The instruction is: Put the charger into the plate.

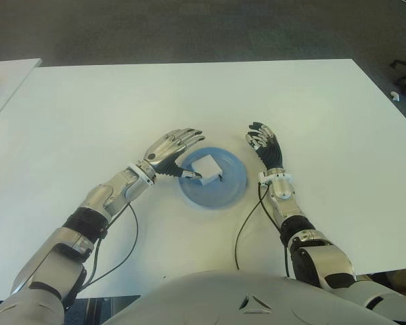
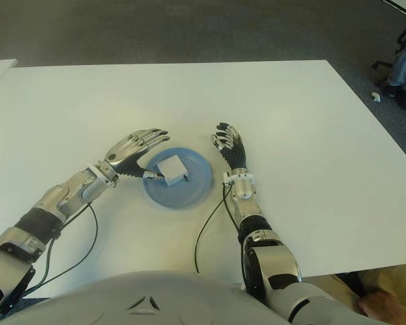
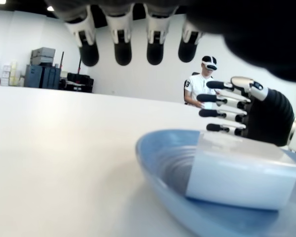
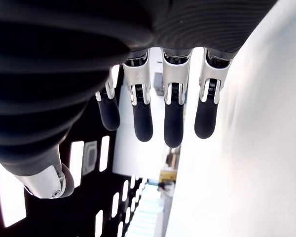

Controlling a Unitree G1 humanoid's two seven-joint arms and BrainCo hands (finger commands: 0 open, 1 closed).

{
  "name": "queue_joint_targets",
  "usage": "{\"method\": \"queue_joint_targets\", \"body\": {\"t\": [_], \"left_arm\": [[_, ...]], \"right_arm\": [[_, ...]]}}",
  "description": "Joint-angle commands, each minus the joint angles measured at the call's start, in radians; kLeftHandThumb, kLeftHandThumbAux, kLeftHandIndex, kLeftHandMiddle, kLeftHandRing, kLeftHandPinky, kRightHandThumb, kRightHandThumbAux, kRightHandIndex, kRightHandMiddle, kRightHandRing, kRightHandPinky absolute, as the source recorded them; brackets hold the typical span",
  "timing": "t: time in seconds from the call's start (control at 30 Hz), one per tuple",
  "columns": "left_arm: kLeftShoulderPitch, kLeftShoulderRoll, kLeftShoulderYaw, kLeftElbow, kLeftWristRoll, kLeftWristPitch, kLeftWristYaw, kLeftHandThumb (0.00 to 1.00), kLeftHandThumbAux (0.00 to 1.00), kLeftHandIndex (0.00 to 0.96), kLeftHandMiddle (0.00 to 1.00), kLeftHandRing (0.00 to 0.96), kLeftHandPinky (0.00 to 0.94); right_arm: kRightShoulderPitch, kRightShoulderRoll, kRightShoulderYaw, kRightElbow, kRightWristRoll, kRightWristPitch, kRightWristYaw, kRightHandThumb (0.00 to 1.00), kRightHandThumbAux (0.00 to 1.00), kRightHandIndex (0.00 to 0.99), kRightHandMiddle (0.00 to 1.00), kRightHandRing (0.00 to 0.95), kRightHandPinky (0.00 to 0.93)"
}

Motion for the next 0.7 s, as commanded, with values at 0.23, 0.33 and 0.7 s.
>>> {"method": "queue_joint_targets", "body": {"t": [0.23,0.33,0.7], "left_arm": [[-0.099,-0.206,0.162,0.41,-0.423,-0.368,0.013,0.191,0.406,0.044,0.061,0.043,0.059],[-0.122,-0.251,0.212,0.514,-0.518,-0.4,-0.038,0.2,0.437,0.062,0.084,0.063,0.063],[-0.11,-0.421,0.452,0.759,-0.845,-0.335,-0.285,0.163,0.598,0.04,0.073,0.049,0.018]], "right_arm": [[0.214,0.077,0.007,0.175,0.002,0.044,0.009,0.649,0.607,0.203,0.264,0.282,0.321],[0.214,0.079,0.006,0.174,0.0,0.045,0.006,0.649,0.606,0.201,0.262,0.282,0.324],[0.226,0.078,0.011,0.158,-0.01,0.057,-0.01,0.621,0.599,0.194,0.257,0.275,0.306]]}}
